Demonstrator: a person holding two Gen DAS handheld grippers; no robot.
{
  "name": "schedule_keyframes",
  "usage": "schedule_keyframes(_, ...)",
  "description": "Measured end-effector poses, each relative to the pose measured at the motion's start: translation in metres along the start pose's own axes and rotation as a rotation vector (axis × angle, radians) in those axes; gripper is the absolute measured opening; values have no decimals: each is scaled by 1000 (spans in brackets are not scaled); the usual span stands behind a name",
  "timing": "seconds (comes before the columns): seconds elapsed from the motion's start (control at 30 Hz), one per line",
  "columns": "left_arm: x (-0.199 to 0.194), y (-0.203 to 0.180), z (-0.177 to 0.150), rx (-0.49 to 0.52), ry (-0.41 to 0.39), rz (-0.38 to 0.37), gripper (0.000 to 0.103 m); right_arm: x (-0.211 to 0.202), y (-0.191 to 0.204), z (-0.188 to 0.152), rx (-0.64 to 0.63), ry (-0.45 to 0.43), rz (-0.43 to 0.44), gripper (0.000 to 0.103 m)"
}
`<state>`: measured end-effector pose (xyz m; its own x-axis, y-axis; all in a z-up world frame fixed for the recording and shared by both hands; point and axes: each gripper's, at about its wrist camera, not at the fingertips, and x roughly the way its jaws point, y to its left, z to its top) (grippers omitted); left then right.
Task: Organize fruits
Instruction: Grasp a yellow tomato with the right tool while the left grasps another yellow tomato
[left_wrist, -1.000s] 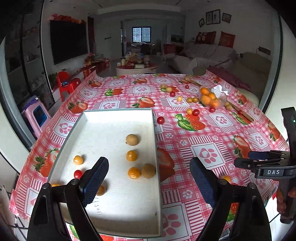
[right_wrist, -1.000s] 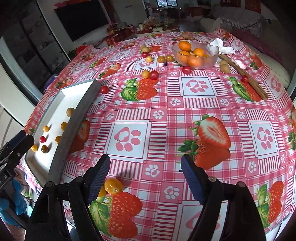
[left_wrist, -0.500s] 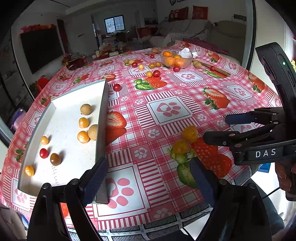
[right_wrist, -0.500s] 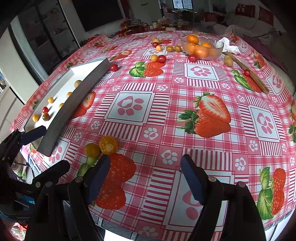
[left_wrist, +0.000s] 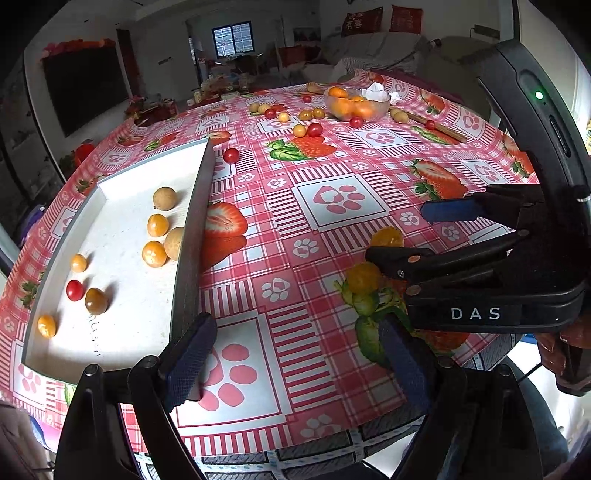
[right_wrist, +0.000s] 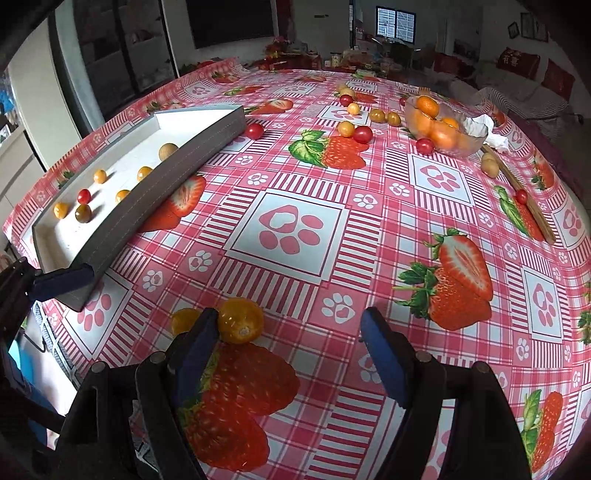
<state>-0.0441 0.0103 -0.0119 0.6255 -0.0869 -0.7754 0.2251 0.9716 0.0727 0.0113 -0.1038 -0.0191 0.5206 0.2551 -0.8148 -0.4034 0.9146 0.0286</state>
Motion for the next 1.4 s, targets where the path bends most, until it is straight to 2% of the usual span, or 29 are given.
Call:
schedule_keyframes(0.07, 2, -1, 1, -6, 2, -1, 90, 1, 3, 1, -32, -10, -26, 67)
schedule_keyframes(0.13, 5, -2, 3, -12, 4, -7, 90, -1, 3, 2, -40, -16, -19, 45)
schedule_keyframes(0.23, 9, -5, 8, -12, 3, -11, 90, -2, -1, 4, -33, -16, -20, 29)
schedule_keyframes(0.33, 15, -11, 14, -12, 5, -30, 90, -2, -10, 4, 1, -16, -9, 22)
schedule_keyframes(0.4, 18, -15, 17, -5, 5, -38, 89, -3, -16, 3, 19, -16, -13, 22)
schedule_keyframes(0.43, 20, -18, 19, 1, 7, -40, 78, -4, -19, 2, 27, -17, -14, 22)
schedule_keyframes(0.53, 24, -22, 23, -3, 12, -68, 58, -5, -26, 1, 55, -17, -4, 22)
schedule_keyframes(0.6, 25, -26, 25, 5, 10, -85, 47, -5, -29, 0, 67, -17, 11, 22)
schedule_keyframes(0.7, 24, -32, 27, 26, 6, -93, 35, -5, -31, 1, 72, -18, 19, 22)
schedule_keyframes(0.8, 24, -32, 26, 23, -2, -101, 33, -4, -34, 3, 84, -14, 51, 24)
schedule_keyframes(1.0, 23, -31, 25, 9, -12, -108, 29, 0, -40, 13, 107, 3, 98, 34)
schedule_keyframes(1.07, 24, -30, 24, 5, -13, -110, 29, 2, -40, 21, 109, 2, 117, 41)
schedule_keyframes(1.13, 24, -31, 24, 4, -12, -107, 29, 4, -37, 32, 95, -3, 136, 59)
schedule_keyframes(1.17, 24, -31, 24, 1, -12, -107, 29, 7, -34, 38, 84, -6, 143, 61)
schedule_keyframes(1.37, 24, -30, 25, -16, -6, -107, 29, 32, -19, 69, 50, 20, 149, 61)
schedule_keyframes(1.4, 24, -31, 25, -19, -6, -107, 29, 38, -17, 71, 48, 35, 141, 56)
